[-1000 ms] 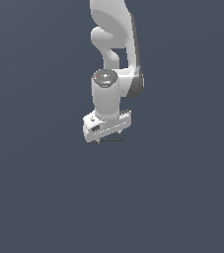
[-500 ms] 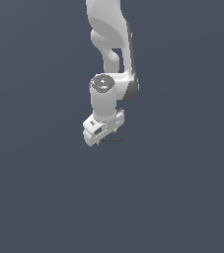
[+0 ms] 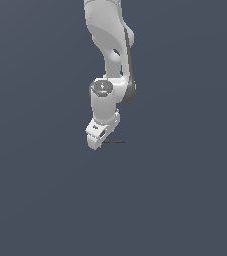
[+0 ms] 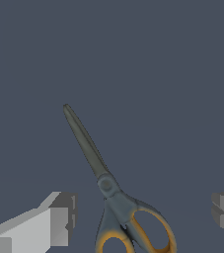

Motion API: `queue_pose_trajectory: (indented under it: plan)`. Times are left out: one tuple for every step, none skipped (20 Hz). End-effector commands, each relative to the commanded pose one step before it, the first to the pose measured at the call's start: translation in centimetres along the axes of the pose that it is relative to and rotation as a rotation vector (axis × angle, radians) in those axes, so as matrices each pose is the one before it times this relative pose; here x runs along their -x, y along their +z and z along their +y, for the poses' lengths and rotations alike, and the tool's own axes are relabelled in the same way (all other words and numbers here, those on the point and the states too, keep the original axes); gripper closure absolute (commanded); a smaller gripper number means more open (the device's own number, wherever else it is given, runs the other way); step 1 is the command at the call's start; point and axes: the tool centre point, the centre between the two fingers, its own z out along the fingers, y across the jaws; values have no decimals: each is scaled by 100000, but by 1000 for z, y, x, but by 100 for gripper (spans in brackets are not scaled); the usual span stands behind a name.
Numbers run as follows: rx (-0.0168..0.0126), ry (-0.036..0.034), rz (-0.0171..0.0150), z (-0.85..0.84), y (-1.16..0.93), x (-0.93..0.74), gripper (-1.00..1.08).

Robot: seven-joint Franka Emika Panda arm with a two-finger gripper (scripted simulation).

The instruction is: Pick up the object and move it to a goal position.

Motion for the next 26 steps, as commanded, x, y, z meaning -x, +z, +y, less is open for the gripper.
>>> queue_pose_trajectory:
  plan:
    - [-74, -6620, -75, -285, 550, 403, -92]
    - [-39, -2302, -20, -114, 193, 134, -92]
    - [-38, -2164, -13, -112, 180, 122, -92]
    - [-37, -2025, -8, -108, 167, 110, -92]
    - [-35, -1886, -3, -104, 155, 100, -92]
    - [-33, -1747, 0, -99, 143, 89, -92]
    - [-31, -1608, 3, -93, 131, 80, -92]
    - [-29, -1469, 6, -87, 119, 71, -92]
    - [-26, -1330, 7, -80, 107, 62, -92]
    - [-24, -1190, 8, -73, 95, 54, -92]
    - [-21, -1050, 9, -65, 84, 47, -92]
    - [-18, -911, 8, -57, 72, 39, -92]
    - [-15, -770, 8, -49, 61, 33, -92]
    - [-13, -631, 7, -40, 50, 26, -92]
    - [-10, -491, 6, -32, 39, 20, -92]
    - [-7, -349, 4, -22, 28, 15, -92]
    - [-4, -213, 3, -14, 17, 7, -92]
    - [-1, -69, 1, -4, 5, 3, -92]
    - [-19, 465, -13, 21, -23, -7, -92]
    - [0, 0, 0, -1, 30, 2, -92]
    - [0, 0, 0, -2, 88, 6, -92]
    - [0, 0, 0, -4, 147, 10, -92]
    - [0, -49, -4, -12, 206, -12, -92]
    - [0, -49, -3, -14, 263, -8, -92]
    - [0, 0, 0, -9, 320, 22, -92]
    - [-1, -69, -3, -19, 377, -11, -92]
